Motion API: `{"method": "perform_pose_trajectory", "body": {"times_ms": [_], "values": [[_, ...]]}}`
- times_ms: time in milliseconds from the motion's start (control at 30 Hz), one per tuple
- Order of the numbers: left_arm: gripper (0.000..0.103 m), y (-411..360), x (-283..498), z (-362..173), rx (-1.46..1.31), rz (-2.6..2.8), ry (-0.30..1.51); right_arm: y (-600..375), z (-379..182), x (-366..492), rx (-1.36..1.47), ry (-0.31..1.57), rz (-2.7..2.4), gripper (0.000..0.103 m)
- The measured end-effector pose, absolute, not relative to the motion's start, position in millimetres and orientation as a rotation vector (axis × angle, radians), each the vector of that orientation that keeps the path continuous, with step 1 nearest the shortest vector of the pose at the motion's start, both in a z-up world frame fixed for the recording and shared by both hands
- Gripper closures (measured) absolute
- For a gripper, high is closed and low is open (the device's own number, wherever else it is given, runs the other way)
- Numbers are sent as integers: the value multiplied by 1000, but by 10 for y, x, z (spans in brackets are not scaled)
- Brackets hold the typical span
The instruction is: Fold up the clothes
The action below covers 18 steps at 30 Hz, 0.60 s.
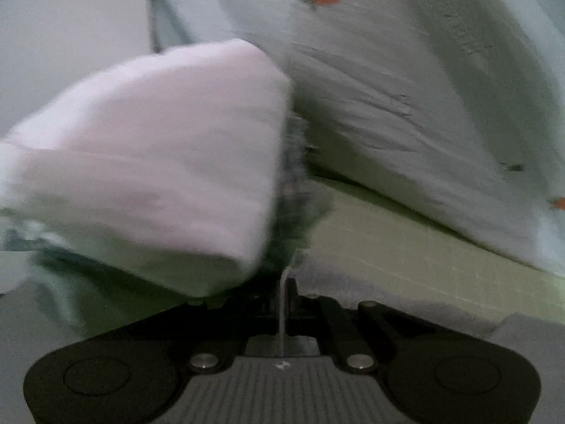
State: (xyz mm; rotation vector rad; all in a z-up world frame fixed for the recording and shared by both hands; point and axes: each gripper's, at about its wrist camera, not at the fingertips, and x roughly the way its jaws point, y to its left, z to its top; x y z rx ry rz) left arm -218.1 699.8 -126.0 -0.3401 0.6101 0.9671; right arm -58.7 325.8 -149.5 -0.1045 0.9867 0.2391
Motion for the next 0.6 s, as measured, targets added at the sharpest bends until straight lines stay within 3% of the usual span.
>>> {"method": "perform_pose_trajectory", "body": {"times_ms": [133, 233, 300, 400, 500, 600], "values": [[100, 7093, -2234, -1463, -413, 1010, 698, 3251, -1495, -586, -107, 985, 244, 1], [94, 7075, -2274, -1482, -421, 1003, 729, 3201, -1469, -589, -80, 981, 250, 1], [75, 7016, -2305, -1440, -418, 995, 736, 3135, -1448, -601, -61, 975, 254, 1], [57, 6890, -2378, -1350, -438, 986, 739, 3013, -1393, -618, -30, 954, 256, 1], [32, 6744, -2498, -1280, -463, 966, 747, 2819, -1308, -614, 0, 916, 245, 1], [27, 6568, -2637, -1261, -547, 940, 761, 2575, -1270, -574, 28, 886, 221, 1]]}}
